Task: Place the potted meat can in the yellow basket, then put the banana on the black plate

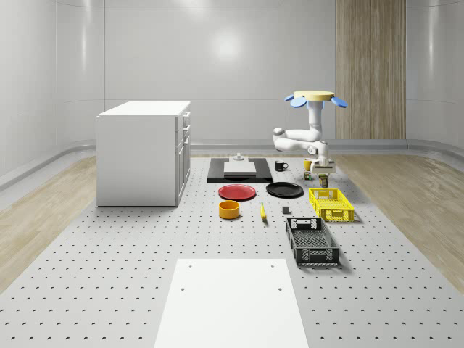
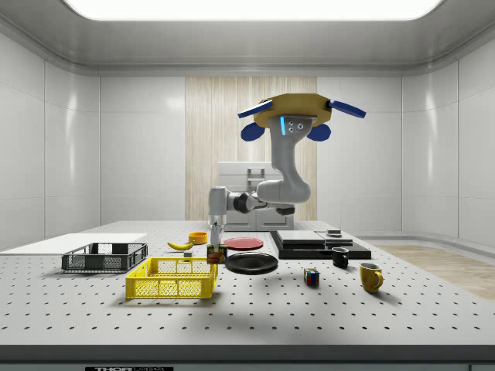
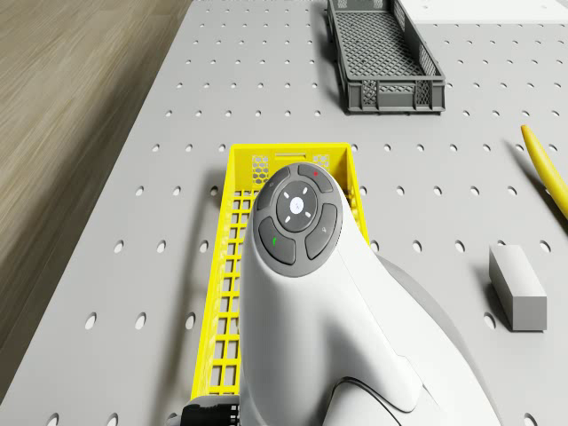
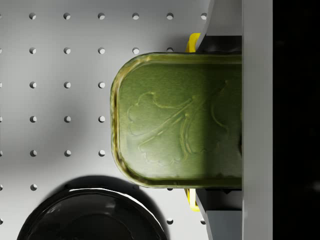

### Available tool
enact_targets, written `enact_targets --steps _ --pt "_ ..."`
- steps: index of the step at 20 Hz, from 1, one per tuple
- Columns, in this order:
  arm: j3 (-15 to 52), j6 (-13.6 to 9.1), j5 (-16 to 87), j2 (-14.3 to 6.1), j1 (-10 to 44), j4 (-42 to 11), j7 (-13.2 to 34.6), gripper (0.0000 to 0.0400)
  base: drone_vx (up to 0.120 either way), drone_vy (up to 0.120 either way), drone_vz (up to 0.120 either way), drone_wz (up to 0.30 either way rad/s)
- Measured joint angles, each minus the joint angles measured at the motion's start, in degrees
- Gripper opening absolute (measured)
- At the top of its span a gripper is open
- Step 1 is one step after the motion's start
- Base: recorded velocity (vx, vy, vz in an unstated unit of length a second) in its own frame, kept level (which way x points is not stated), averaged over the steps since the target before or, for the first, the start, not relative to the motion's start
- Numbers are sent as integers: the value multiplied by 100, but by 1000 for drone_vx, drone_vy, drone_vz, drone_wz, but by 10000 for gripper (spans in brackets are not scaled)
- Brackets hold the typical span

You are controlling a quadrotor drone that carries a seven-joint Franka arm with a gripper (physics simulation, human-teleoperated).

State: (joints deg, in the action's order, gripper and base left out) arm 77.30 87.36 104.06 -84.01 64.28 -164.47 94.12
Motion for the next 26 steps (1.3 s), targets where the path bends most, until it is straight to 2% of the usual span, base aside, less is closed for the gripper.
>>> enact_targets --steps 19,26 --pt "23 131 -58 -140 33 6 28 291 120 0 -23 0" --pt "-336 309 268 -205 71 81 21 290 11 0 0 0"
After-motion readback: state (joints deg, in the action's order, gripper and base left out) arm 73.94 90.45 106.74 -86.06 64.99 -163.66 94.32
